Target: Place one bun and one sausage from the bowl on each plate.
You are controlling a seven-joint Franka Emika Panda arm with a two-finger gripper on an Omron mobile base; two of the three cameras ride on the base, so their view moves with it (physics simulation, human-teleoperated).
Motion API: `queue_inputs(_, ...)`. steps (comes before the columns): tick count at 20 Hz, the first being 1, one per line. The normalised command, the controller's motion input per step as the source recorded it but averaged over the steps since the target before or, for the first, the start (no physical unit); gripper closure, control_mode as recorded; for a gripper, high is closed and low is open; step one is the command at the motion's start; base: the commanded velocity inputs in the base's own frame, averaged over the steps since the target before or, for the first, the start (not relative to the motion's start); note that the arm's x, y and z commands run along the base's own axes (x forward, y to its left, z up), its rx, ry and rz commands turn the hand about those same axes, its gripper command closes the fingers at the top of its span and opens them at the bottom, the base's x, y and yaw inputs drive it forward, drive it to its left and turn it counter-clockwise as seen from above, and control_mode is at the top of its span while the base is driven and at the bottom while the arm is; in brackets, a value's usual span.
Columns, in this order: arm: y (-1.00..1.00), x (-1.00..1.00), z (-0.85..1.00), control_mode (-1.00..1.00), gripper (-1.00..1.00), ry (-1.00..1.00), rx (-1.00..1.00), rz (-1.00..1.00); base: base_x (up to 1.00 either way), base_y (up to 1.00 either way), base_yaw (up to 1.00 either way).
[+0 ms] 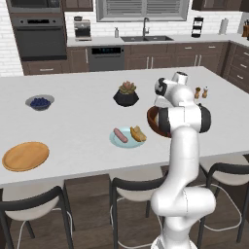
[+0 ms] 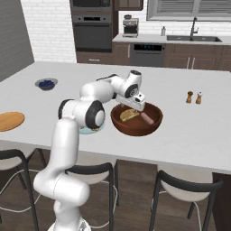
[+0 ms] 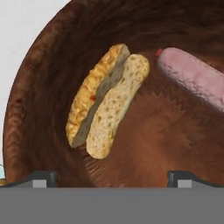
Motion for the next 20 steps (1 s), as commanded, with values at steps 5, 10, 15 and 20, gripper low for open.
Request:
queue_inputs(5, 0.0, 0.28, -0.08, -1.0, -1.0, 0.0, 0.0, 0.0, 0.0, 0.0, 0.0)
queue_inputs(10, 0.0, 0.28, -0.07, -1.0, -1.0, 0.0, 0.0, 0.0, 0.0, 0.0, 0.0)
queue_inputs(15, 0.03, 0.23, -0.19, -1.0, -1.0, 0.0, 0.0, -0.02, 0.0, 0.0, 0.0)
queue_inputs(20, 0.0, 0.03, -0.34, -1.0, -1.0, 0.0, 0.01, -0.03, 0.0, 0.0, 0.0)
